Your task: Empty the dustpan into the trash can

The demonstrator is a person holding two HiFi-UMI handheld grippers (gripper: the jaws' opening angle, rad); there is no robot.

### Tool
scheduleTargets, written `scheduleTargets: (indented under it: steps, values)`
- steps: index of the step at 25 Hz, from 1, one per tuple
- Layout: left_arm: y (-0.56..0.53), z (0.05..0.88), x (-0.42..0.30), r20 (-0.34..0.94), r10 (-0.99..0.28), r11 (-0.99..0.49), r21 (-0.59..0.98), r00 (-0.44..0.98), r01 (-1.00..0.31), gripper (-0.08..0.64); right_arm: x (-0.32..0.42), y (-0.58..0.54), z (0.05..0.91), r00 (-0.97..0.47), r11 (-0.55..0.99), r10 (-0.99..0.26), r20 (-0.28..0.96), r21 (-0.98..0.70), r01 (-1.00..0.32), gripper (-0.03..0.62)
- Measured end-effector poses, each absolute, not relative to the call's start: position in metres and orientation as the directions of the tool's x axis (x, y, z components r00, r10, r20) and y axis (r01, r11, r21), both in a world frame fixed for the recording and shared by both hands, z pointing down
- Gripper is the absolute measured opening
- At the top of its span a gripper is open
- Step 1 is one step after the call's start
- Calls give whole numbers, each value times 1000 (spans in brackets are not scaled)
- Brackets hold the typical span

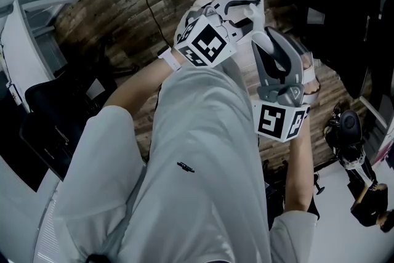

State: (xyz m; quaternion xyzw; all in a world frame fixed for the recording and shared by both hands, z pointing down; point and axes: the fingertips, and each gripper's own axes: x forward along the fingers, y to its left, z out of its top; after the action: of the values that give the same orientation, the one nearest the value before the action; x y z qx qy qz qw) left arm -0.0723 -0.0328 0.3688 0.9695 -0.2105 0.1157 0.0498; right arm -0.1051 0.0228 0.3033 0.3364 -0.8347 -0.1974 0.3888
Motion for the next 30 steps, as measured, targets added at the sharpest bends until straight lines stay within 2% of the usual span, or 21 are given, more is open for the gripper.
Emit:
scheduleTargets:
  steps: [30]
  values:
    - [-30, 350, -89, 217, -434, -895, 11, 874, -447, 130, -121, 29, 288, -476, 676, -727, 495, 638, -370, 130]
